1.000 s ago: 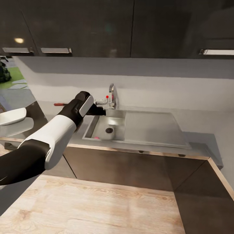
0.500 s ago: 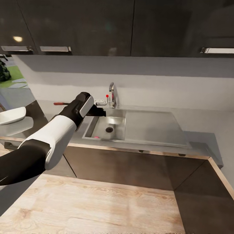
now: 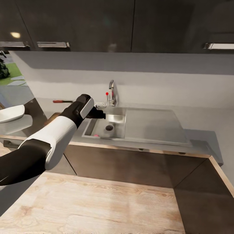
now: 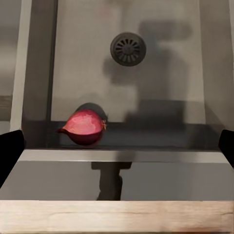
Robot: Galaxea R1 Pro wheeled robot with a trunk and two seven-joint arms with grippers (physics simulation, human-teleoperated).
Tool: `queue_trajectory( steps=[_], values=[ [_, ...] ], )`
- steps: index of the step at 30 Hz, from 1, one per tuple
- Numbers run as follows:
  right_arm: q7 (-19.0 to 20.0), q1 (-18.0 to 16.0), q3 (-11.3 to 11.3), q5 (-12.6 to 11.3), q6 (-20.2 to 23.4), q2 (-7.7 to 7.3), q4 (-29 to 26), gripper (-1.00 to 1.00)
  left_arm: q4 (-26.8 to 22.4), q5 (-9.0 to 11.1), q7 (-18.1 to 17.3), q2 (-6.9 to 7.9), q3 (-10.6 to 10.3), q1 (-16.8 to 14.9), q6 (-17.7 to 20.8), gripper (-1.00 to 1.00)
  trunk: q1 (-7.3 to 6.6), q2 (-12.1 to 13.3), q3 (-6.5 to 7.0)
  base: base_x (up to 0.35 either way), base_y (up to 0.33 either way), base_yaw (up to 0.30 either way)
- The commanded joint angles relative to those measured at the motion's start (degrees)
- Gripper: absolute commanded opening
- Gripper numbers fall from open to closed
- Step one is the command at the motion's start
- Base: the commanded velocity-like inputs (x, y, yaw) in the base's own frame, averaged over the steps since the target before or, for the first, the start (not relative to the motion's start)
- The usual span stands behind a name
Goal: In the kitchen, take the Vidalia onion out of the sink, dice it on the chopping board with the paring knife, put the diced onion into the bowl on the countertop, then place both the paring knife and the chopping board into the sink.
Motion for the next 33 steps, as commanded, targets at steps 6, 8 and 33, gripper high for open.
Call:
queue_trajectory(
  steps=[6,8,33],
  values=[
    [-0.22,-0.04,0.49,-0.29,-0.16,0.01,0.03,1.0,0.47,0.6,0.42,0.03,-0.37,-0.06,0.13,1.0,0.03,-0.11,-0.62,0.027,0.0,0.0],
    [-0.22,-0.04,0.49,-0.29,-0.16,0.01,0.03,1.0,0.52,0.6,0.42,0.03,-0.37,-0.06,0.13,1.0,0.03,-0.11,-0.79,0.1,0.0,0.0],
    [-0.22,-0.04,0.49,-0.29,-0.16,0.01,0.03,1.0,4.23,0.6,0.32,-0.13,-0.37,0.03,-0.04,1.0,0.03,-0.11,-2.91,0.114,0.0,0.0]
  ],
)
